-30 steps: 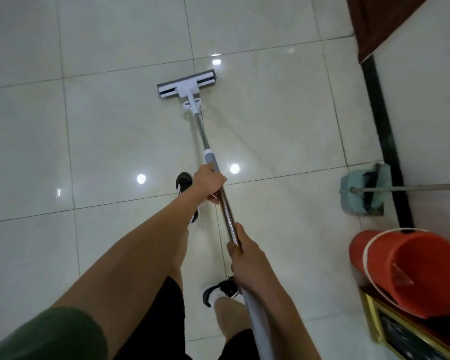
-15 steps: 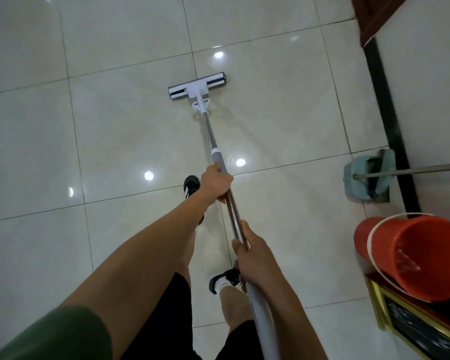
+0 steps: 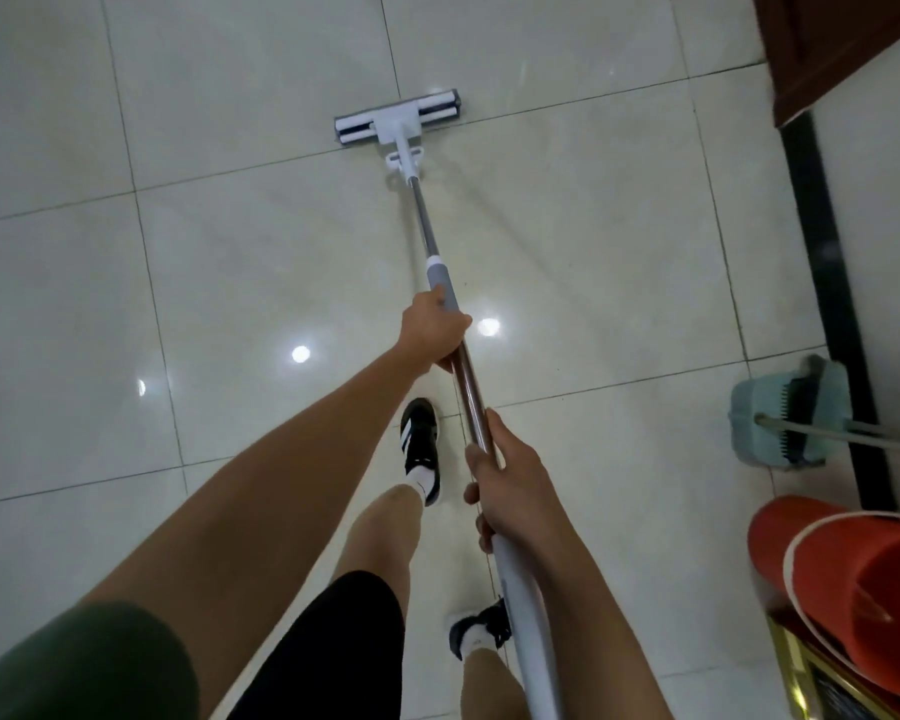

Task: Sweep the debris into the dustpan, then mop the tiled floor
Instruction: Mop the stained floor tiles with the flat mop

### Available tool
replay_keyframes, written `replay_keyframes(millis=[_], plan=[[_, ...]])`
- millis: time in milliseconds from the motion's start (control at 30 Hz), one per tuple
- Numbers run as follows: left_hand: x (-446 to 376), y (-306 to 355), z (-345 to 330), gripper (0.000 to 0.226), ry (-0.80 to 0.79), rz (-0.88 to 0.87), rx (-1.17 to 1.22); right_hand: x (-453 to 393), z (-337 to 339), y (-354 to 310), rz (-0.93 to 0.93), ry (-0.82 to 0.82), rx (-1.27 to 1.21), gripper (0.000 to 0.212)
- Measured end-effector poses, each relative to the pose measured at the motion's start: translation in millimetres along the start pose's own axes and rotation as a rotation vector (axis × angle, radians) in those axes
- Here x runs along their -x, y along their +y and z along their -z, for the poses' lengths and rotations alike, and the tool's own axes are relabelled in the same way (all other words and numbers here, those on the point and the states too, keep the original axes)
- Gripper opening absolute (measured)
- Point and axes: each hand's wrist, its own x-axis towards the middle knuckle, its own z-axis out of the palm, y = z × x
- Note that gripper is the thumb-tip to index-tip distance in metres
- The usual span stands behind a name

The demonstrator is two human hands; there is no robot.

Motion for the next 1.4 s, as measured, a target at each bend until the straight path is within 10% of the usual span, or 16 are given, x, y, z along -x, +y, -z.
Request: replay_keyframes(millis=[233, 500, 1400], plan=[[-87, 76, 71, 0.030, 0.024, 0.009, 0.035, -79, -12, -97, 0.027, 0.008, -0.104, 0.047], [-71, 53, 51, 0.029, -0.049, 0.037, 0.011, -58, -16, -59, 0.047, 0.043, -0.028, 0.048], [306, -211, -198, 0.023, -0.181, 0.068, -0.120, 239, -10, 380, 0.027, 0.024, -0.028, 0.047]])
